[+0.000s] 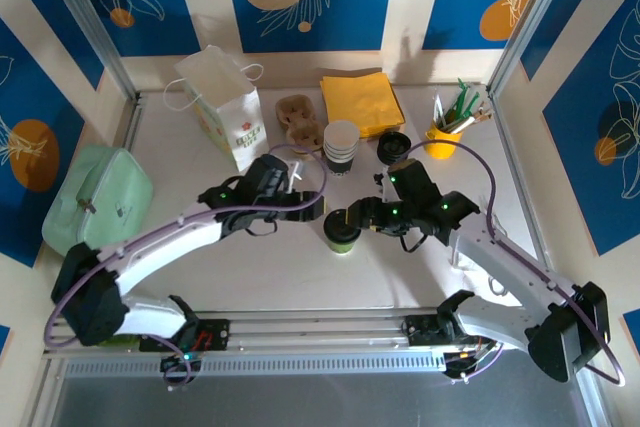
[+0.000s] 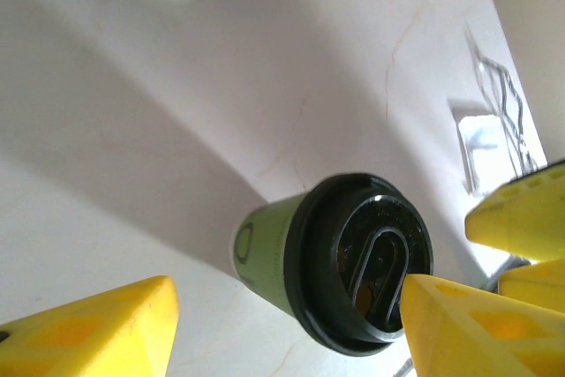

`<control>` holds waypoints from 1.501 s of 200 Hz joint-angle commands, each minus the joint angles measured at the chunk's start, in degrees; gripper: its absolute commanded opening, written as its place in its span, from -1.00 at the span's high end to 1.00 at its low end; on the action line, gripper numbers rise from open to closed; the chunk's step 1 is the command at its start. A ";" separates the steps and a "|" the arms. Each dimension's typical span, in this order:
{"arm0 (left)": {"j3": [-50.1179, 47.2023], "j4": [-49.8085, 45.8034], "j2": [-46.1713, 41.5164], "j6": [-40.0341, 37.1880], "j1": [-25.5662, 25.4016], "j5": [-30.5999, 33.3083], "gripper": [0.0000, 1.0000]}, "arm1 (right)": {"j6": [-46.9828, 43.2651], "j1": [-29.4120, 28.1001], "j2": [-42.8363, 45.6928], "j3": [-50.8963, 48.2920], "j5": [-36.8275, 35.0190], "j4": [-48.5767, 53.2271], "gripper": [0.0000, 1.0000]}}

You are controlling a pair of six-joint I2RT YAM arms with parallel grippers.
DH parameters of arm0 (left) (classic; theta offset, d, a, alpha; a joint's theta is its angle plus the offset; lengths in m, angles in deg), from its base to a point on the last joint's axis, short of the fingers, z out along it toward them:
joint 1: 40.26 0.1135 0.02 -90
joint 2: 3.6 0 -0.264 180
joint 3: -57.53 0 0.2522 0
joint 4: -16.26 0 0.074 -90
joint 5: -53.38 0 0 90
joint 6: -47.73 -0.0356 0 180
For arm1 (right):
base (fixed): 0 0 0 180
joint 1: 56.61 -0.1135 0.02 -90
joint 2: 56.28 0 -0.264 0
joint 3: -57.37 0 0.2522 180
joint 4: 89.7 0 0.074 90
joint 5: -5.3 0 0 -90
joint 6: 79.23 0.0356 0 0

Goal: Pack the takeout coffee

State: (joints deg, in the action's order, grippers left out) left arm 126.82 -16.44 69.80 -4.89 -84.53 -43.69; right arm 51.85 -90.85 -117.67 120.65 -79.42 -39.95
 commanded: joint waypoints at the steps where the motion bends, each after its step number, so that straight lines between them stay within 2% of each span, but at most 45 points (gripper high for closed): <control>1: -3.40 -5.83 -7.40 0.07 1.52 9.38 -0.37 | -1.32 -3.55 0.29 3.75 -5.96 4.41 -0.28; 19: -7.18 -7.92 -13.96 1.20 2.56 13.77 -0.50 | -2.31 -7.24 -1.04 6.25 -10.83 6.48 -0.31; 37: -10.21 -11.77 -20.41 3.12 3.34 19.48 -0.68 | -3.11 -10.17 -3.15 8.64 -16.31 9.23 -0.44; 64: -12.71 -16.97 -28.64 3.40 3.98 25.04 -0.78 | -4.84 -13.72 -7.42 12.53 -22.64 12.55 -0.56; 100: -13.78 -20.70 -35.40 2.87 4.20 28.30 -0.82 | -6.58 -17.54 -14.08 17.80 -27.92 15.59 -0.63; 146: -14.39 -21.89 -37.41 3.08 4.35 28.74 -0.82 | -7.33 -20.11 -21.62 23.33 -31.88 19.40 -0.67; 203: -15.06 -20.57 -36.65 3.15 4.42 27.64 -0.83 | -6.52 -20.26 -24.35 23.61 -33.23 21.24 -0.69; 236: -15.23 -19.84 -35.88 3.05 4.41 27.03 -0.83 | -6.35 -19.11 -24.16 21.71 -28.55 18.28 -0.70; 300: -15.87 -19.01 -35.61 3.22 4.49 26.31 -0.84 | -6.23 -18.33 -25.28 20.89 -27.12 17.49 -0.58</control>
State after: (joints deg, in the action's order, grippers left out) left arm 111.50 -36.11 34.39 -2.07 -80.73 -16.85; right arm 45.27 -109.64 -141.97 142.35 -108.23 -22.43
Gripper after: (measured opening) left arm 0.916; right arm 0.806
